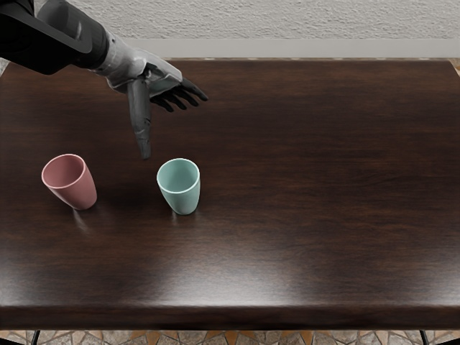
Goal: Pick up cup and place in cup with left hand
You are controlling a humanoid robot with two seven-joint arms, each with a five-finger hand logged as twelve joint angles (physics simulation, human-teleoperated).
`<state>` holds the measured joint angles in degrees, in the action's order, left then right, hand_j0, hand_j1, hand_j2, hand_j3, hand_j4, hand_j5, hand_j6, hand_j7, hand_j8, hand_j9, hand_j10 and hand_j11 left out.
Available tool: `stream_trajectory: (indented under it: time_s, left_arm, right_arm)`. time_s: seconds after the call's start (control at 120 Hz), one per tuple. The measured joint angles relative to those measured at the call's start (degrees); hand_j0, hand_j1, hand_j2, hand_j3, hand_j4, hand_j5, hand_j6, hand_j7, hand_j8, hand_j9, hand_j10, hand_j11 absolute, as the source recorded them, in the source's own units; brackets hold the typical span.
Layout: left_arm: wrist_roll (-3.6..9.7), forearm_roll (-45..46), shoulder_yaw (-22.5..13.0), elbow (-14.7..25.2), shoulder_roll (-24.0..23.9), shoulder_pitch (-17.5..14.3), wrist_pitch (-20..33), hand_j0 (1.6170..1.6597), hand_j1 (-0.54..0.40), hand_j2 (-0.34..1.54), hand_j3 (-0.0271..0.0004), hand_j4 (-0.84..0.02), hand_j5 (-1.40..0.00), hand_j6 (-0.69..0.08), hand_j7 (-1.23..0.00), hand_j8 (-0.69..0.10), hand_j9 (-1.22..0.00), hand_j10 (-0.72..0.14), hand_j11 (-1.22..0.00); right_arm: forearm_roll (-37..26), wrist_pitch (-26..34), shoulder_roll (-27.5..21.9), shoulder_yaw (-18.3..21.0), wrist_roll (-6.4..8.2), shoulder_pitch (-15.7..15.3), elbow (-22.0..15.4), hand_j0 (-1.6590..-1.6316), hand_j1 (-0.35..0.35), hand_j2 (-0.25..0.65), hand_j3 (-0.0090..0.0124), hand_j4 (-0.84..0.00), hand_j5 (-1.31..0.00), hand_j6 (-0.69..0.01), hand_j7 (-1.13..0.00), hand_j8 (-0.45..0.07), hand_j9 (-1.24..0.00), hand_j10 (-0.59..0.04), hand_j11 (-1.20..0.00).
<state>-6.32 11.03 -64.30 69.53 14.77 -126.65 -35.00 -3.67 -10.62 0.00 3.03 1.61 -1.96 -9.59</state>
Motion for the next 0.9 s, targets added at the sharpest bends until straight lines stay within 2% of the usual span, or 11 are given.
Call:
stream_trajectory:
  time_s: [0.075,0.167,0.417,0.483,0.575,0.625,0.675,0.733,0.783,0.9]
  left_arm:
    - [0.0,0.0,0.0,0.0,0.0,0.0,0.0,1.658,0.33,0.0,0.0,-0.016,-0.02,-0.016,-0.02,-0.016,-0.02,-0.016,-0.02]
    - [-0.01,0.0,0.0,0.0,0.1,0.0,0.0,1.658,0.33,0.0,0.0,-0.016,-0.02,-0.016,-0.02,-0.016,-0.02,-0.016,-0.02]
    - [-0.01,-0.2,-0.1,-0.2,0.1,0.4,0.0,1.6581,0.331,0.0,0.0,-0.016,-0.02,-0.016,-0.02,-0.016,-0.02,-0.015,-0.02]
    - [-0.01,-1.3,-0.2,-0.6,-3.2,0.6,0.0,1.6581,0.332,0.0,0.0,-0.015,-0.02,-0.015,-0.02,-0.015,-0.02,-0.014,-0.02]
    - [-0.03,-1.9,-0.5,-0.2,-5.6,-0.9,0.0,1.6581,0.333,0.0,0.0,-0.014,-0.02,-0.014,-0.02,-0.014,-0.02,-0.013,-0.02]
    - [0.01,-0.9,-0.6,2.9,-6.5,-3.6,0.4,1.6581,0.334,0.0,0.0,-0.013,-0.02,-0.013,-0.02,-0.013,-0.02,-0.013,-0.02]
    - [0.5,1.3,-0.7,7.4,-6.6,-4.9,4.4,1.6581,0.334,0.0,0.0,-0.013,-0.02,-0.013,-0.02,-0.013,-0.02,-0.013,-0.02]
    - [3.04,4.0,-0.6,11.9,-7.9,-5.1,11.0,1.6581,0.335,0.0,0.0,-0.012,-0.02,-0.012,-0.02,-0.012,-0.02,-0.012,-0.02]
    - [4.52,5.6,-0.4,15.3,-8.9,-5.1,17.6,1.6581,0.335,0.0,0.0,-0.012,-0.02,-0.012,-0.02,-0.012,-0.02,-0.012,-0.02]
    - [6.15,8.9,-0.1,20.5,-10.3,-4.4,31.0,1.6581,0.335,0.0,0.0,-0.012,-0.01,-0.012,-0.01,-0.012,-0.01,-0.012,-0.01]
  right_arm:
    - [0.0,0.0,0.0,0.0,-1.39,-0.1,0.0,-1.658,-0.331,-0.003,0.0,-0.015,-0.02,-0.015,-0.02,-0.015,-0.02,-0.015,-0.02]
    - [0.0,0.2,0.0,0.0,-2.19,-0.5,0.1,-1.658,-0.331,-0.003,0.0,-0.015,-0.02,-0.015,-0.02,-0.015,-0.02,-0.015,-0.02]
    - [0.0,0.2,0.0,-0.1,-2.7,-1.8,0.2,-1.6581,-0.331,-0.003,0.0,-0.015,-0.02,-0.015,-0.02,-0.015,-0.02,-0.015,-0.02]
    - [0.0,0.2,0.0,-0.1,-2.73,-1.9,0.2,-1.6581,-0.331,-0.003,0.0,-0.015,-0.02,-0.015,-0.02,-0.015,-0.02,-0.015,-0.02]
    - [0.0,0.2,0.0,-0.1,-2.74,-1.9,0.2,-1.6581,-0.331,-0.003,0.0,-0.015,-0.02,-0.015,-0.02,-0.015,-0.02,-0.015,-0.02]
    - [0.0,0.2,0.0,-0.1,-2.75,-1.9,0.2,-1.6581,-0.331,-0.003,0.0,-0.015,-0.02,-0.015,-0.02,-0.015,-0.02,-0.015,-0.02]
    - [0.0,0.2,0.0,-0.1,-2.75,-2.0,0.2,-1.6581,-0.331,-0.003,0.0,-0.015,-0.02,-0.015,-0.02,-0.015,-0.02,-0.015,-0.02]
    - [0.0,0.2,0.0,-0.1,-2.75,-2.0,0.2,-1.6581,-0.331,-0.003,0.0,-0.015,-0.02,-0.015,-0.02,-0.015,-0.02,-0.015,-0.02]
    - [0.0,0.2,0.0,-0.1,-2.75,-2.0,0.2,-1.6581,-0.331,-0.003,0.0,-0.015,-0.02,-0.015,-0.02,-0.015,-0.02,-0.015,-0.02]
    - [0.0,0.2,0.0,-0.1,-2.75,-2.0,0.2,-1.6581,-0.331,-0.003,0.0,-0.015,-0.02,-0.015,-0.02,-0.015,-0.02,-0.015,-0.02]
